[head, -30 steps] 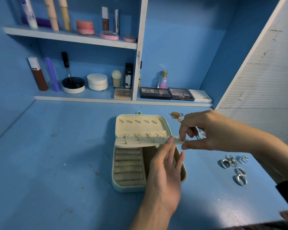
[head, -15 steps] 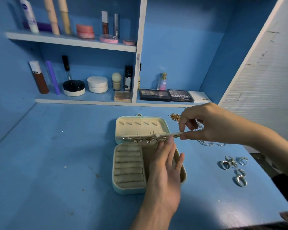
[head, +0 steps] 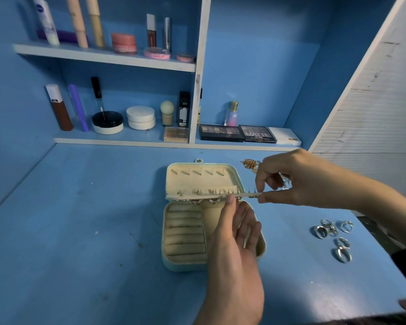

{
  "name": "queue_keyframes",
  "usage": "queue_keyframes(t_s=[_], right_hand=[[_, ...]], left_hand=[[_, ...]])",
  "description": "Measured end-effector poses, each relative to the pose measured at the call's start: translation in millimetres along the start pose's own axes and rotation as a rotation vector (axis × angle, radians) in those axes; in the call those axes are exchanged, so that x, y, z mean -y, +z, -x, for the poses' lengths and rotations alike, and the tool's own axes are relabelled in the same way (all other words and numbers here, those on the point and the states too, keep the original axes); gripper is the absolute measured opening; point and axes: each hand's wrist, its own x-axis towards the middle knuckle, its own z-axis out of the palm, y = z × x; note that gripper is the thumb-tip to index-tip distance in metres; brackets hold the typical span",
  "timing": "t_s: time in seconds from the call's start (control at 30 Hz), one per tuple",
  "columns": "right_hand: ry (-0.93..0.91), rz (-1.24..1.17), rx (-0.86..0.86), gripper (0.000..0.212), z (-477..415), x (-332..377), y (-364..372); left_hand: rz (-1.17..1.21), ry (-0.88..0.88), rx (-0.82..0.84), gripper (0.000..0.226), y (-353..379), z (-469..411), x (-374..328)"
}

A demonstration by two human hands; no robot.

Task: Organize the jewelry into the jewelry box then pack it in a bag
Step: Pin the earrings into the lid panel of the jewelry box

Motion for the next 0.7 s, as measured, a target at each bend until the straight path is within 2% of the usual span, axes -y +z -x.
queue_keyframes(t_s=[0.17,0.27,0.33,0.4,0.47,0.7], right_hand=[[0.002,0.030,0.024,0.012,2.3,2.7,3.0],[0.019,0.052,0.105,0.014,2.5,6.4,0.4],[0.017,0.015,0.143,0.014,-0.1,8.8,-3.4],[0.024,-0.077,0.109,0.005,-5.8,10.0,-6.4],[0.027,-0.126,0.107,0.008,-13.3,10.2,-5.6],[0.069,-0.150,0.276,0.013,-27.8,13.8,5.0]], left_hand=[[-0.010,0.020,-0.003,0.031,-0.2,-0.6,-3.0],[-0.031,0.031,-0.008,0.027,-2.0,0.6,-2.0],[-0.030,0.035,-0.009,0.025,-3.9,1.7,-1.1],[-0.025,0.042,-0.007,0.023,-5.6,2.5,-0.4],[-0.031,0.054,-0.002,0.022,-6.8,3.0,0.0],[-0.055,0.079,0.013,0.019,-7.8,1.5,1.2]])
